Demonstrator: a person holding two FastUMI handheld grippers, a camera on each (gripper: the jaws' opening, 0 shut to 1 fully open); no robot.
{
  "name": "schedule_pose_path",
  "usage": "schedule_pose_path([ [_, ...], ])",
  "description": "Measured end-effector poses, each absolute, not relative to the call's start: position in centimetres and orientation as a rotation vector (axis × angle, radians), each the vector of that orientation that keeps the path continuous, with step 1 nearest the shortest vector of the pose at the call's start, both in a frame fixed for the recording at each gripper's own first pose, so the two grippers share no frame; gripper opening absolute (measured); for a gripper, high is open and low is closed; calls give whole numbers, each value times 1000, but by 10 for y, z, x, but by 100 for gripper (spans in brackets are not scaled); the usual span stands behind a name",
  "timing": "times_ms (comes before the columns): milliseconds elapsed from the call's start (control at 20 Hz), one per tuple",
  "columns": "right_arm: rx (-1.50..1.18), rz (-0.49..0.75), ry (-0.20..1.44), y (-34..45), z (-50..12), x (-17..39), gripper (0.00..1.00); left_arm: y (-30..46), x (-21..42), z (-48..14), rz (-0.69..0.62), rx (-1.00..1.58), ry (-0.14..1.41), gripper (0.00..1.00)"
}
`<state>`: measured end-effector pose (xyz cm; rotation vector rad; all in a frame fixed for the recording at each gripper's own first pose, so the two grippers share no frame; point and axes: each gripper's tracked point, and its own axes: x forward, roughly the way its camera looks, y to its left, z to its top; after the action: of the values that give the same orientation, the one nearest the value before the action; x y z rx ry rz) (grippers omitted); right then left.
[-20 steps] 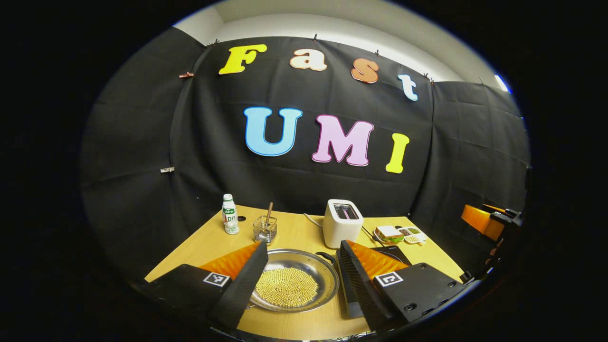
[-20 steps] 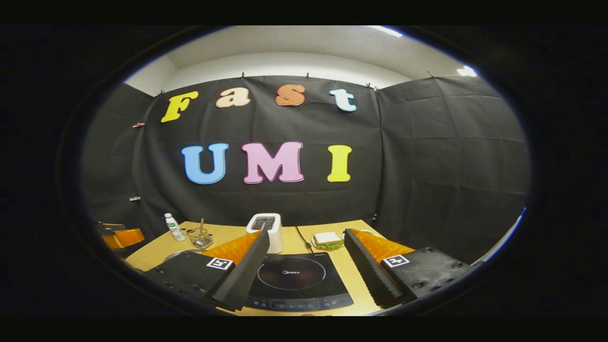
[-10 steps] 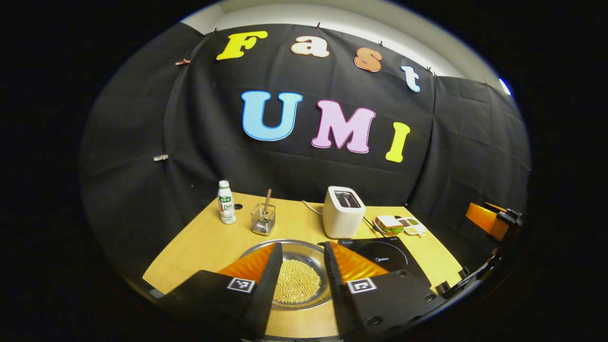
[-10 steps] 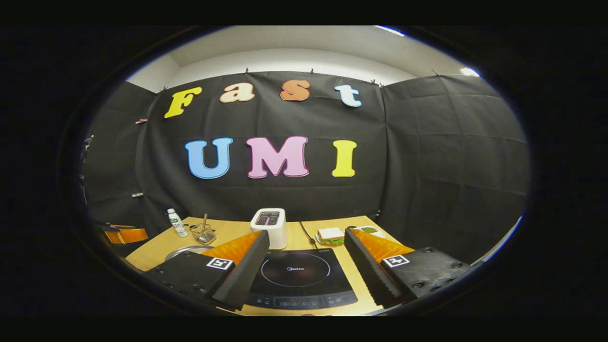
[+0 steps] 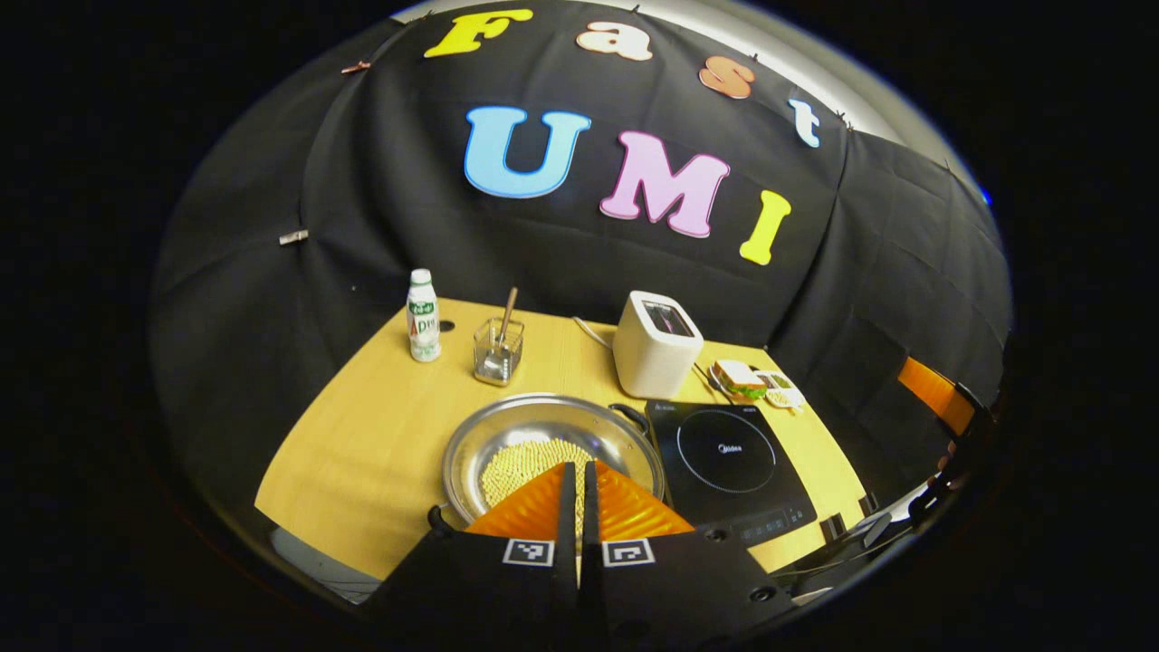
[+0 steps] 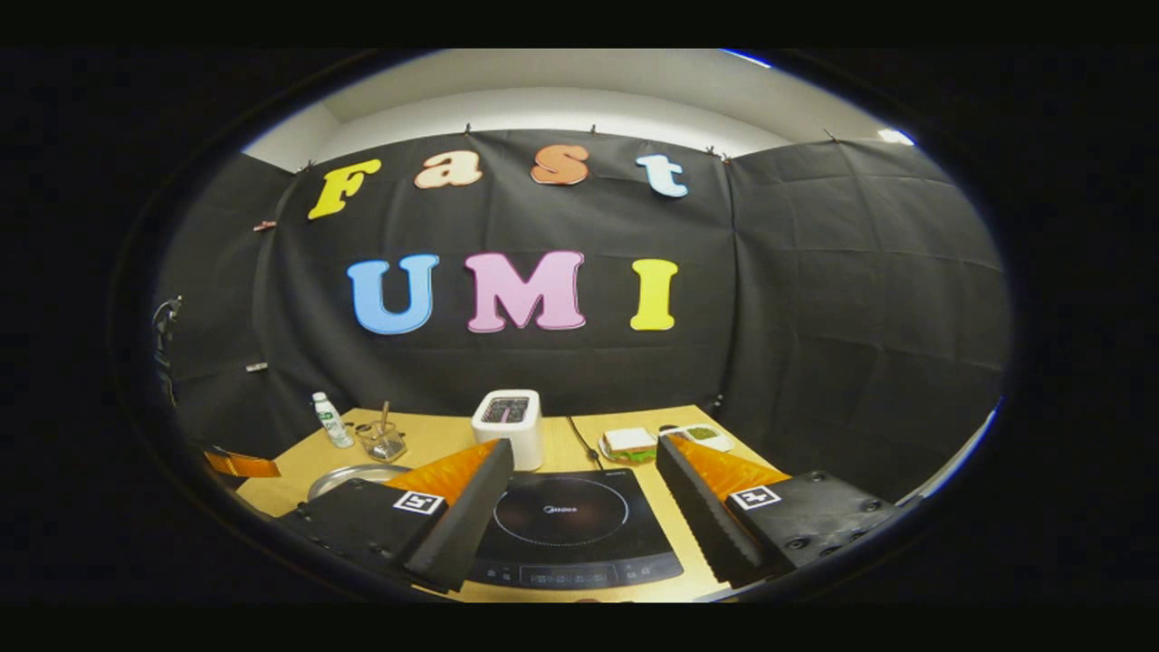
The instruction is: First push the handle of the pot to place it horizontally, then grasp the pot with both hands and set it on the induction cooktop.
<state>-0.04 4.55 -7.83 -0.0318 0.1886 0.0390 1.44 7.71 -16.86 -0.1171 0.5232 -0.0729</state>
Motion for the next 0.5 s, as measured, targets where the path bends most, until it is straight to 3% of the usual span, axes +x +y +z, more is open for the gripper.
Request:
schedule_pose_path([
  [500,-90,68,315,60,-127,-15,99,88,-22,-272,-92,-213,797,5],
])
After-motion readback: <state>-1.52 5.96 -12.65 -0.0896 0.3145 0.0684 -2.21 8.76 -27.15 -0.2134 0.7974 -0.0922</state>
